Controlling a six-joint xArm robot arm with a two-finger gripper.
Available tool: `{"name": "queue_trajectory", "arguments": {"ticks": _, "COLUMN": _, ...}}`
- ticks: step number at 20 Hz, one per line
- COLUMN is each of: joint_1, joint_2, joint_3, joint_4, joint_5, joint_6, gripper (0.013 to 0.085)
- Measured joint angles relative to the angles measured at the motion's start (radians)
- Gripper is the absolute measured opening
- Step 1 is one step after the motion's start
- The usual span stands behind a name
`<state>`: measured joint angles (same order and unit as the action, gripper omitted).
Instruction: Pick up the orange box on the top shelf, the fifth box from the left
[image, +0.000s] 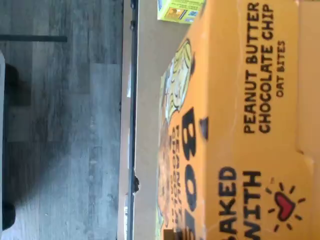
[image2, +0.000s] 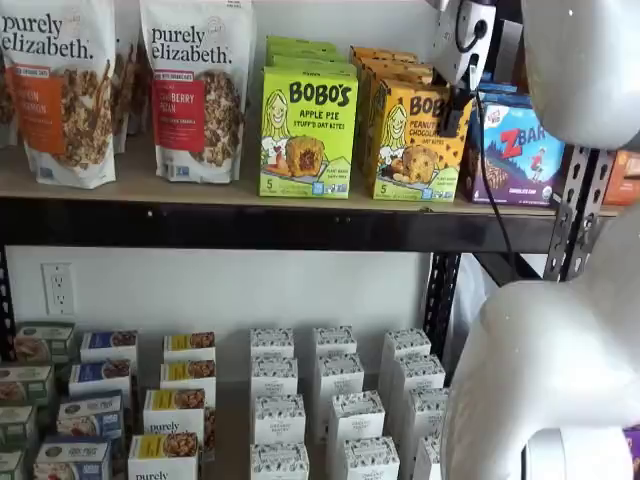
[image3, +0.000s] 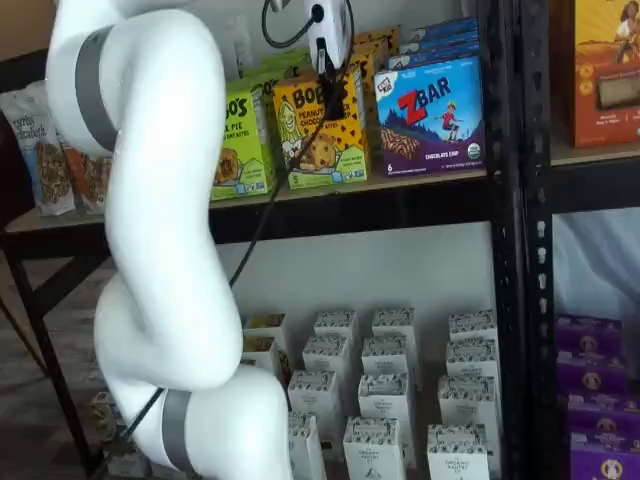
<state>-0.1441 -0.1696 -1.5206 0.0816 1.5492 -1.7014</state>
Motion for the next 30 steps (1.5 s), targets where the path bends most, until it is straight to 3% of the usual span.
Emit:
{"name": "queue_trajectory", "arguments": {"ticks": 5, "joint_1": -0.001, "joint_2": -0.004, "joint_3": 0.004, "joint_4": 0.013, "joint_5": -0.003, "joint_6": 0.001, "gripper": 0.041}}
{"name": "queue_trajectory", "arguments": {"ticks": 7, "joint_1": 0.001, "joint_2": -0.006, "joint_3": 0.004, "joint_4": 0.017, "joint_5": -0.003, "joint_6": 0.004, "gripper": 0.033}}
{"name": "queue_trajectory", "arguments": {"ticks": 11, "joint_1": 0.003, "joint_2": -0.007, "joint_3": 0.002, "joint_4": 0.024, "joint_5": -0.001, "joint_6": 0.006, "gripper": 0.025}}
{"name": "queue_trajectory", "arguments": {"ticks": 30, "joint_1": 0.014, "joint_2": -0.036, "joint_3": -0.015, "joint_4": 0.016, "joint_5": 0.058, "joint_6": 0.021, "gripper": 0.025}}
